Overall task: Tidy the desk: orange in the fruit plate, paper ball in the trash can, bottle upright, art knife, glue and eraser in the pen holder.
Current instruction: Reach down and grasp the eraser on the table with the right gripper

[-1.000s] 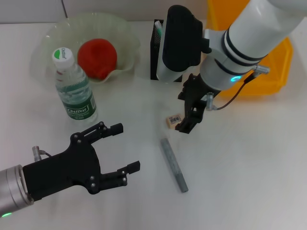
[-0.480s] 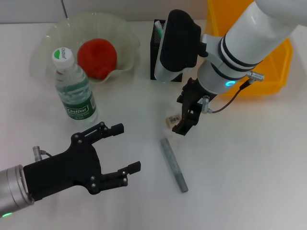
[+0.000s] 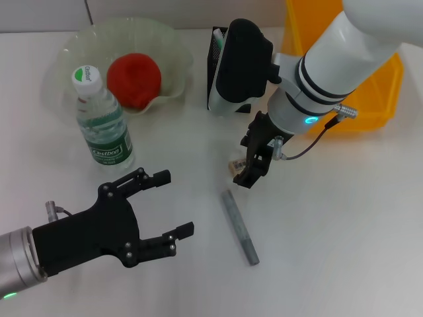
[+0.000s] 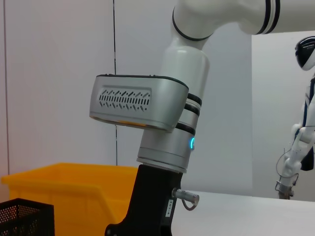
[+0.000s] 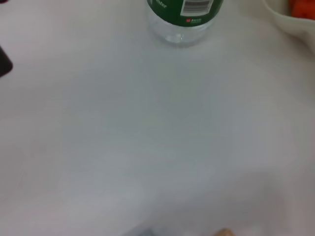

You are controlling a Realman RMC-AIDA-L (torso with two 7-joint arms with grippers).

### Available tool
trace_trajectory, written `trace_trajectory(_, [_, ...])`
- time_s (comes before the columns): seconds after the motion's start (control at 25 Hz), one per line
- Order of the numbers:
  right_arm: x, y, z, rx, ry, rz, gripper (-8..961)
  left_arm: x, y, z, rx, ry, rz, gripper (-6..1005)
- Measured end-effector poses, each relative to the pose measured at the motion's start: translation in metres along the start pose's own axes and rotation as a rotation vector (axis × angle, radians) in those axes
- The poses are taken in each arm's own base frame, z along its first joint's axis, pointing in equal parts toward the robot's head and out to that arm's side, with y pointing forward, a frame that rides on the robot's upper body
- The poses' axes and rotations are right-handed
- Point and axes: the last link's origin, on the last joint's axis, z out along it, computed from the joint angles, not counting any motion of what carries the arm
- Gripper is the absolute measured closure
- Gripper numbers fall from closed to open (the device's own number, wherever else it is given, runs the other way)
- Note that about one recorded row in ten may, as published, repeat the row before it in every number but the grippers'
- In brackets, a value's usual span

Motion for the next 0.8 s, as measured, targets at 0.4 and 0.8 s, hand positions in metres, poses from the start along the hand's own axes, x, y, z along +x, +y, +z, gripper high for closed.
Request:
trace_trajectory(0.4, [0.001, -0.0005, 0.0063, -0.006, -0.009, 0.027, 409, 0.0008, -0.001, 0.0009, -0.001, 0.002, 0.003, 140])
trace_trajectory(0.8, [0.0045, 0.0006, 0.0107, -0.012, 0.0, 0.035, 502, 0.0013, -0.0014, 0.0011, 0.0, 0.005, 0.005, 140])
